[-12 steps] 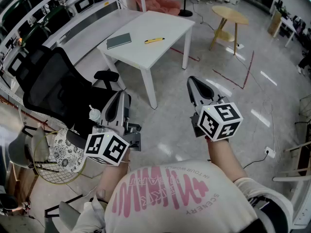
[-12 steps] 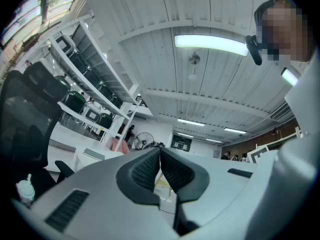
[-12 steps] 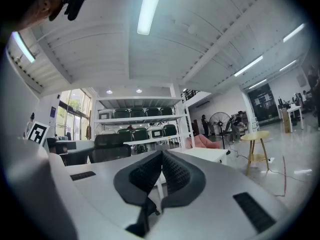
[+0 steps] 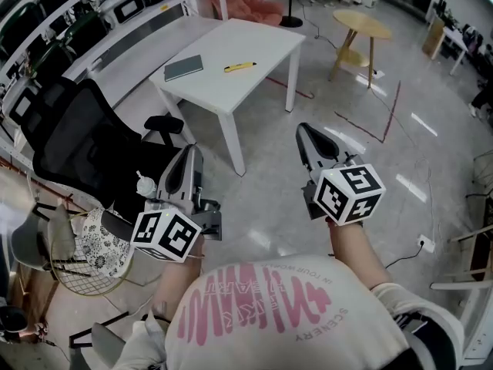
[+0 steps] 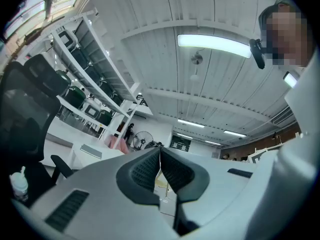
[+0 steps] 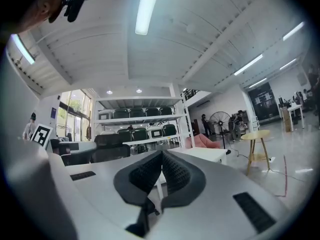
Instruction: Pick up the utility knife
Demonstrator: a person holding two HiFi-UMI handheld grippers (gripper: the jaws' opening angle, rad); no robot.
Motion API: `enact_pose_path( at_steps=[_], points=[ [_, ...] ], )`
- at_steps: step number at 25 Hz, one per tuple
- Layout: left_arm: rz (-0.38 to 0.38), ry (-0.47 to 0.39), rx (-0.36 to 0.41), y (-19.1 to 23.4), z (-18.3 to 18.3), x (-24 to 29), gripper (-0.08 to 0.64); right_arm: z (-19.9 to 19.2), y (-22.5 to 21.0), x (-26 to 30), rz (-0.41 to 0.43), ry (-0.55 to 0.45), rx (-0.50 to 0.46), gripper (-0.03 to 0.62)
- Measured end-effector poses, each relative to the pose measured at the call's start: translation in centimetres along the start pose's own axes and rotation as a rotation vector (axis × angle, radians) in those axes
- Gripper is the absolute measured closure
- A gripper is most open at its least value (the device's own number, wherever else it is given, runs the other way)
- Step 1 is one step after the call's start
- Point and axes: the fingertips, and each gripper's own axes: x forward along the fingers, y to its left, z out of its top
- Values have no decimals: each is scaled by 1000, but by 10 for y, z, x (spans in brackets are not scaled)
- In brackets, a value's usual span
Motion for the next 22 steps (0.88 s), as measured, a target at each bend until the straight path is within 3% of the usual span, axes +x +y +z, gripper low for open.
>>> enact_pose_path(
  at_steps=[10,15,22],
  points=[
    [39,-68,-26,12,-26,33,535,-27,-53,9,18,45,-6,580],
    [77,-79,-54,38,-32,54,535,-43,-79,27,4,57,56,580],
    [48,-69,-45,63,-40,111,535,-53,-105,80,16,75,74,580]
  ],
)
